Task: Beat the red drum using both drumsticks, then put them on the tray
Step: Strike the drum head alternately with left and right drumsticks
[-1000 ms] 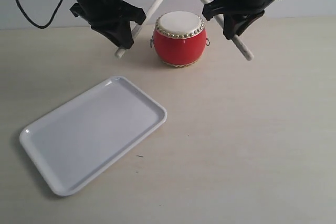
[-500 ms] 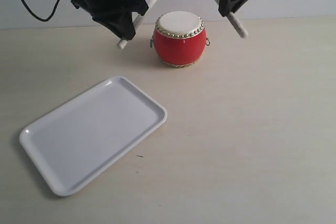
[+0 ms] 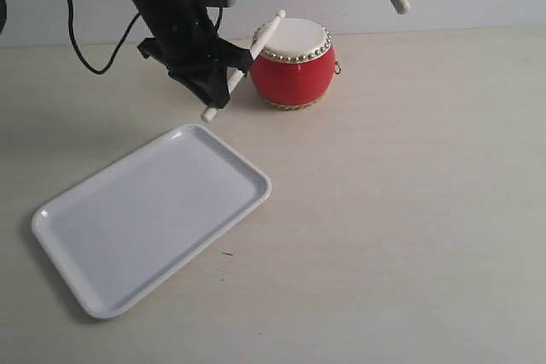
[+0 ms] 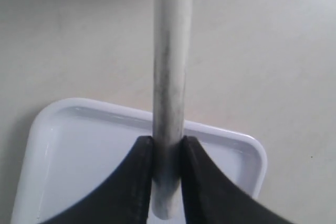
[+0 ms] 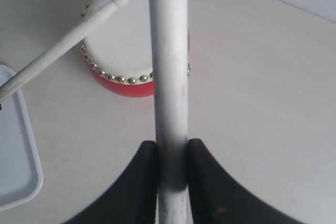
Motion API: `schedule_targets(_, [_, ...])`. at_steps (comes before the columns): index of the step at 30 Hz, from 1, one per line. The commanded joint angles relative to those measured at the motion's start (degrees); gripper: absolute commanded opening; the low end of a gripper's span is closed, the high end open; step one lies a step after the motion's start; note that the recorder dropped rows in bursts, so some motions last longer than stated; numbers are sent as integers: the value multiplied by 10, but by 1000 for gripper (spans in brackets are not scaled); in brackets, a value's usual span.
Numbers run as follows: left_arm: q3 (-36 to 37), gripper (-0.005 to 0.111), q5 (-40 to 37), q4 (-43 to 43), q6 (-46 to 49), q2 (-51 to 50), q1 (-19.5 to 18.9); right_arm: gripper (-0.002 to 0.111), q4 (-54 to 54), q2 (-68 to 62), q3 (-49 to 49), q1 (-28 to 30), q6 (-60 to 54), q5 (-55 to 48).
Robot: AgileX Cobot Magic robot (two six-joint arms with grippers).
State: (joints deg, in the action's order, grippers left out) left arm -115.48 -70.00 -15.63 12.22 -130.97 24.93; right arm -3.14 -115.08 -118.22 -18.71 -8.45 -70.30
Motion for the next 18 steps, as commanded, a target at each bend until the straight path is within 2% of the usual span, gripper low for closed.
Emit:
schedule_targets(1, [0, 0, 0, 14, -1, 52, 3, 0, 0, -19, -4, 1, 1, 3])
schedule_targets(12, [0, 0, 0, 15, -3, 159, 3, 0, -60, -157, 6, 1, 7, 3])
schedule_targets(18, [0, 0, 0, 16, -3, 163, 3, 0, -39, -143, 42, 1, 13, 3])
